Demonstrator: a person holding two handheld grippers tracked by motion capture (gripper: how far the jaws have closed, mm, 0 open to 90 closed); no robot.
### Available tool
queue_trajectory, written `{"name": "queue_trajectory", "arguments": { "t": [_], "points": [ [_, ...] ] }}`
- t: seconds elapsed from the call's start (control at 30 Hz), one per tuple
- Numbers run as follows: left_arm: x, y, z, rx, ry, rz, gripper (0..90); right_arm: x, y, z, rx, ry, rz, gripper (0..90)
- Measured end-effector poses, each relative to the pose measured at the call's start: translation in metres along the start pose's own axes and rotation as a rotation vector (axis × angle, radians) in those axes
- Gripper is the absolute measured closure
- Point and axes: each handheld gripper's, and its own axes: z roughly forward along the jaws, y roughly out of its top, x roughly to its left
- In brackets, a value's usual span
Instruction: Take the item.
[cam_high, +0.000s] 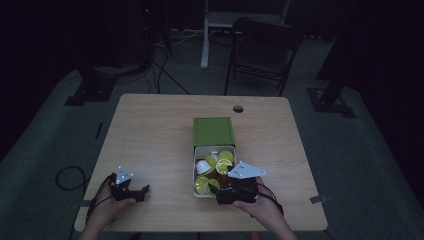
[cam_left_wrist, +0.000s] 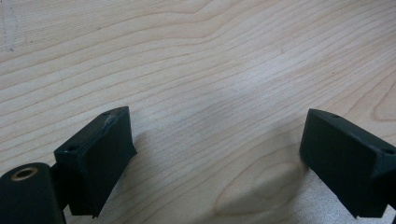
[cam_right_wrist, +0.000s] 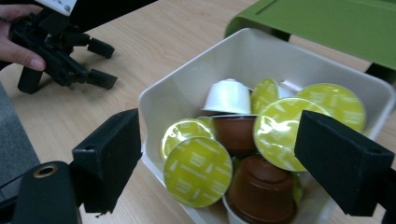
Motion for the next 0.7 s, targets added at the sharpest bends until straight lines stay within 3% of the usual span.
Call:
{"name": "queue_trajectory", "arguments": {
  "t": [0.37, 0.7],
  "points": [
    [0.0, 0.0, 0.0, 0.0, 0.0, 0.0, 10.1, 0.01, -0.01, 0.024, 0.062, 0.026, -0.003, 16.4],
    [0.0, 0.0, 0.0, 0.0, -0.001, 0.0, 10.1, 0.015, -0.02, 0.04, 0.094, 0.017, -0.008, 20.2]
  ]
}}
